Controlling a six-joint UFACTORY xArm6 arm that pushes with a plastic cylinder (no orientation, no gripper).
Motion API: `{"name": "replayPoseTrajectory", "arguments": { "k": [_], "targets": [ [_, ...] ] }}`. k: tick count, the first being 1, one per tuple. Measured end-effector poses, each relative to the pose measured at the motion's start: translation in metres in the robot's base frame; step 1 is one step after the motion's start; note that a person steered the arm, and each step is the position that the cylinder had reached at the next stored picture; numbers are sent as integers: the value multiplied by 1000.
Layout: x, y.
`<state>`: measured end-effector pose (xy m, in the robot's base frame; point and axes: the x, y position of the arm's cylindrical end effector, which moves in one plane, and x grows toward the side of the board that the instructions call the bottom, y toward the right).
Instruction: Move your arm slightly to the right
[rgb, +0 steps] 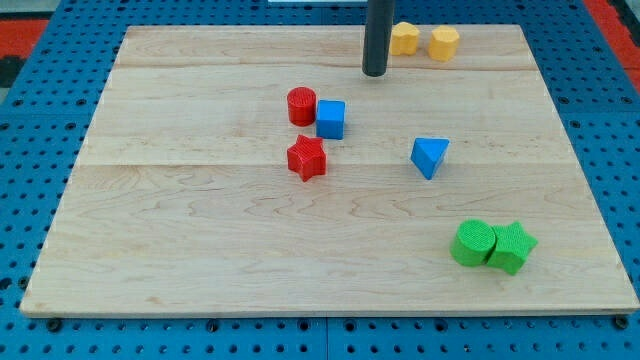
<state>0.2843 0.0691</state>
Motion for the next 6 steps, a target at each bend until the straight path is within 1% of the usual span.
{"name": "replayPoseTrajectory", "arguments": {
  "k": [6],
  "targets": [
    [0, 8]
  ]
}}
